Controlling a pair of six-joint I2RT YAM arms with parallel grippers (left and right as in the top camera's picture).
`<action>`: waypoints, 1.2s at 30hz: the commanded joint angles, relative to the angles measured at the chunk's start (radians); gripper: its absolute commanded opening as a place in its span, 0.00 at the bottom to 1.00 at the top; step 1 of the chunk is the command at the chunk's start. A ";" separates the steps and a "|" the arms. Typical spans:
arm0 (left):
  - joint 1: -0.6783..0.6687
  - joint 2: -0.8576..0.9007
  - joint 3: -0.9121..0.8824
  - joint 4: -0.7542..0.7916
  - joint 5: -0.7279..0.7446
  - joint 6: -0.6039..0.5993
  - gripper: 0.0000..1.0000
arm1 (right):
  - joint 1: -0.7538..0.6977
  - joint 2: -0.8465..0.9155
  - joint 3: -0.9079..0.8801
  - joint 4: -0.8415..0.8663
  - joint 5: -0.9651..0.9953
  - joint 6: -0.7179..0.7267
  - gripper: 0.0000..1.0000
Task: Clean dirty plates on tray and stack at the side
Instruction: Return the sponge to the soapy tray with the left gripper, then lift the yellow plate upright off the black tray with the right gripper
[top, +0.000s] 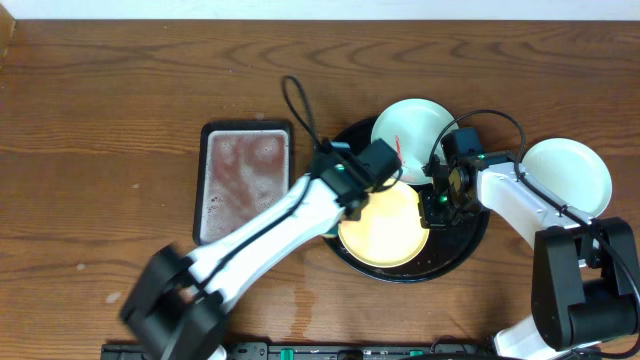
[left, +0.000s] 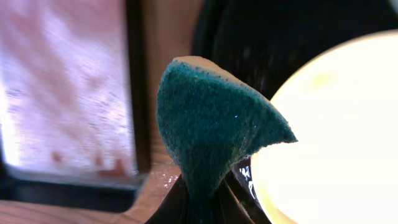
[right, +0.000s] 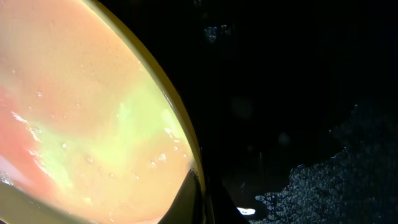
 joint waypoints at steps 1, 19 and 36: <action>0.036 -0.103 0.030 -0.051 -0.068 0.018 0.08 | -0.003 0.005 0.000 -0.003 0.066 -0.011 0.01; 0.658 -0.127 -0.245 0.209 0.433 0.335 0.36 | 0.006 -0.013 0.000 0.042 -0.015 -0.036 0.01; 0.683 -0.483 -0.245 0.067 0.500 0.341 0.73 | 0.283 -0.490 0.000 -0.095 0.609 0.167 0.01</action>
